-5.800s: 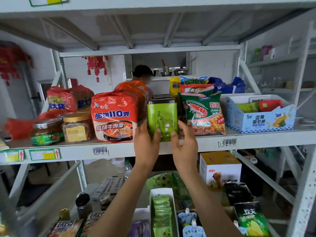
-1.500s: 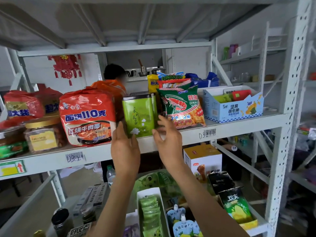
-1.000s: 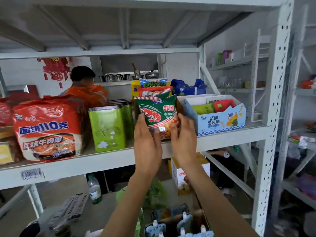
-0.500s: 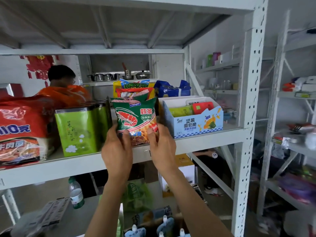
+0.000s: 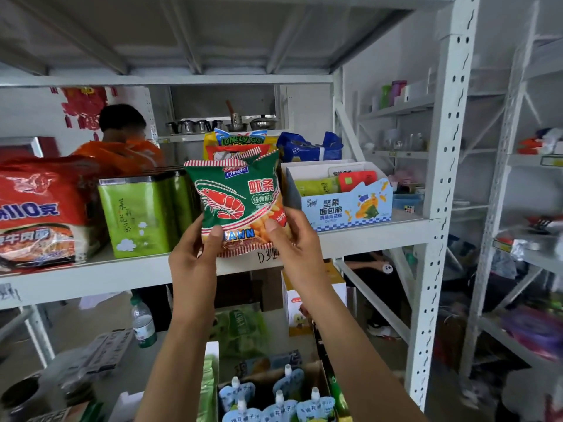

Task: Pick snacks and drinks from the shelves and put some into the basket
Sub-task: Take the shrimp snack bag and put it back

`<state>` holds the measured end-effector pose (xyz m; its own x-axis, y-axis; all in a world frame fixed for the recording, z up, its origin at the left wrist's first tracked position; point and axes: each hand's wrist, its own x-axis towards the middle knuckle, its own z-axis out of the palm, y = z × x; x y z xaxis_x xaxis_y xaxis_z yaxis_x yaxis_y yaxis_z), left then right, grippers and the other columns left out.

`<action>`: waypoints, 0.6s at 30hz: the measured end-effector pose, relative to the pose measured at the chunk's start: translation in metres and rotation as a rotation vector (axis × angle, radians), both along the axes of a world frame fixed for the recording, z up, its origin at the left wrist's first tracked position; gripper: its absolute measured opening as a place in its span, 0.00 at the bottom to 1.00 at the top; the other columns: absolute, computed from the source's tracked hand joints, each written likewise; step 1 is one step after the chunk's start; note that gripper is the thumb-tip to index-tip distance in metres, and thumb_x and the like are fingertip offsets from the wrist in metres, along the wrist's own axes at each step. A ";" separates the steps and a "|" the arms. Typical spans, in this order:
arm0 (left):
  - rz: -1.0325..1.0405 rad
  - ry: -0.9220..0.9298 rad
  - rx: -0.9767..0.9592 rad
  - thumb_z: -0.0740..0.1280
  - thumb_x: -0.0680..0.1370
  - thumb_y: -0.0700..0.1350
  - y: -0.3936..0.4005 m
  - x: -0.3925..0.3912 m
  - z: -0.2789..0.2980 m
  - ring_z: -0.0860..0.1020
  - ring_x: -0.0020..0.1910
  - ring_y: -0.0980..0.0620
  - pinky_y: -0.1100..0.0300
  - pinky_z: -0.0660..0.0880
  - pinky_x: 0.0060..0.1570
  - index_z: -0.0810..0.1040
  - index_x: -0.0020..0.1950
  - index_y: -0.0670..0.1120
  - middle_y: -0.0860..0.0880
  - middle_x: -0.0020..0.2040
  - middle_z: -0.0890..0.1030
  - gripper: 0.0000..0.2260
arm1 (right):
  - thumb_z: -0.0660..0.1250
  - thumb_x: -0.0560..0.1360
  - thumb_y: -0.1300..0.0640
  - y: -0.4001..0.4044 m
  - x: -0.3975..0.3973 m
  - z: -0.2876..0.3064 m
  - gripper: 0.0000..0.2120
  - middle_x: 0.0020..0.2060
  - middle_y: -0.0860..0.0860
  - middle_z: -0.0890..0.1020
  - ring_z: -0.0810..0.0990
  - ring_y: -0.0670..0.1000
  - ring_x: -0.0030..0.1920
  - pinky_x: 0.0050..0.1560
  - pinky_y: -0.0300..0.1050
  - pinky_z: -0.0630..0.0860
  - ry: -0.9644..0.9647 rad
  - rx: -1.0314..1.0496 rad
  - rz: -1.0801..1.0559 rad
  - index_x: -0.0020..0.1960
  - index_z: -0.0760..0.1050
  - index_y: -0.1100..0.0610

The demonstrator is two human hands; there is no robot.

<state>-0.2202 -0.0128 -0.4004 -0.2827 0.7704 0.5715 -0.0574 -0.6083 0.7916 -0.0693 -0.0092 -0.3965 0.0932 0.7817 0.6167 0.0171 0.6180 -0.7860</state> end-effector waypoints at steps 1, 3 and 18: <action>-0.020 0.003 -0.009 0.68 0.79 0.48 -0.004 0.000 -0.001 0.80 0.61 0.49 0.46 0.74 0.65 0.75 0.70 0.48 0.48 0.60 0.83 0.19 | 0.64 0.75 0.42 -0.005 0.003 0.000 0.18 0.53 0.46 0.82 0.82 0.42 0.53 0.52 0.39 0.80 0.032 -0.018 0.028 0.61 0.73 0.49; -0.060 0.024 -0.041 0.69 0.78 0.50 -0.013 0.002 -0.004 0.80 0.61 0.48 0.43 0.73 0.65 0.75 0.69 0.51 0.48 0.61 0.82 0.19 | 0.61 0.74 0.41 -0.012 0.010 -0.001 0.17 0.49 0.44 0.83 0.83 0.42 0.50 0.49 0.39 0.81 0.093 -0.054 0.051 0.57 0.74 0.48; -0.100 -0.066 -0.104 0.66 0.80 0.43 -0.054 0.034 -0.023 0.84 0.51 0.46 0.53 0.81 0.50 0.81 0.57 0.44 0.46 0.51 0.86 0.08 | 0.61 0.77 0.43 -0.041 0.041 -0.030 0.18 0.53 0.49 0.85 0.84 0.48 0.54 0.51 0.44 0.82 0.173 -0.159 0.127 0.61 0.77 0.51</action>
<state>-0.1865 -0.0672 -0.4238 -0.2359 0.8508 0.4696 -0.1677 -0.5116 0.8427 -0.0286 -0.0503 -0.4262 0.0814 0.8797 0.4685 -0.1957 0.4751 -0.8579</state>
